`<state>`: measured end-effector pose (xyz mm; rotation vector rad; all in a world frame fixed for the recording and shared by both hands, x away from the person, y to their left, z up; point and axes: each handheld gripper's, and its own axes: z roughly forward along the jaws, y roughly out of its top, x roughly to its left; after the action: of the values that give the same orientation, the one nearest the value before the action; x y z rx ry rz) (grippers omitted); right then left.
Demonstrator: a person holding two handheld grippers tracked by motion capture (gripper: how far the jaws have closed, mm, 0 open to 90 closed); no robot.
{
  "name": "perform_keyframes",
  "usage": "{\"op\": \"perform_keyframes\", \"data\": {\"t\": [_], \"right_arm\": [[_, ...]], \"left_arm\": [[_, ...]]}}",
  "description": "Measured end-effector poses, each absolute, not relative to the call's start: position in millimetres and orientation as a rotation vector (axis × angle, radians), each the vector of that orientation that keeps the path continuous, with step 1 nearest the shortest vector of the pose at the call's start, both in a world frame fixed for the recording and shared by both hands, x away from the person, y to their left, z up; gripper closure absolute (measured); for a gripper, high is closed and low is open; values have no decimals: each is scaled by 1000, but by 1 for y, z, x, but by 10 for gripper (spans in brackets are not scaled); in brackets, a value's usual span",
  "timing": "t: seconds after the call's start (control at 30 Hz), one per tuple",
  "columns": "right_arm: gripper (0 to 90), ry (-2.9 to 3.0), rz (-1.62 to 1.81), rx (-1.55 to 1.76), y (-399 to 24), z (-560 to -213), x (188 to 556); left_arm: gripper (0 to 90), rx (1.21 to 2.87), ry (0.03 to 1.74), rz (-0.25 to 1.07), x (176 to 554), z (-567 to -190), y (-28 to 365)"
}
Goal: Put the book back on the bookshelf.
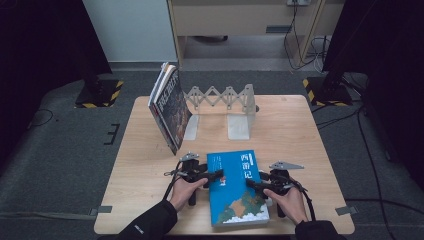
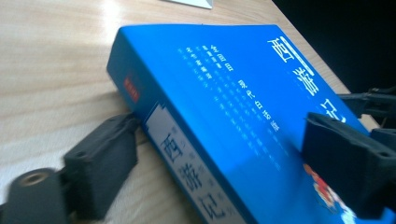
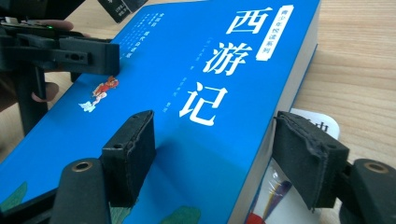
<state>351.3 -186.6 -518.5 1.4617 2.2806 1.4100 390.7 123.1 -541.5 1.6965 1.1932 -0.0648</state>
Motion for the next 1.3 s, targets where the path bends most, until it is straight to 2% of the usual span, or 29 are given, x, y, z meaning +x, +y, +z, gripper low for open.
{"op": "perform_keyframes", "data": {"t": [0.3,0.4,0.87,0.97,1.3], "right_arm": [[320,2271,1427,1503,-188,-520,350],[320,2269,1433,1507,-189,-520,351],[317,2268,1461,1508,-191,-522,351],[316,2271,1470,1511,-191,-523,352],[316,2282,1492,1519,-193,-523,354]], "left_arm": [[137,1721,1184,-114,390,-540,126],[194,1691,1189,-209,392,-541,126],[259,1735,1174,-276,397,-534,126],[298,1699,1160,-354,399,-537,126],[419,1690,1076,-404,400,-526,119]]}}
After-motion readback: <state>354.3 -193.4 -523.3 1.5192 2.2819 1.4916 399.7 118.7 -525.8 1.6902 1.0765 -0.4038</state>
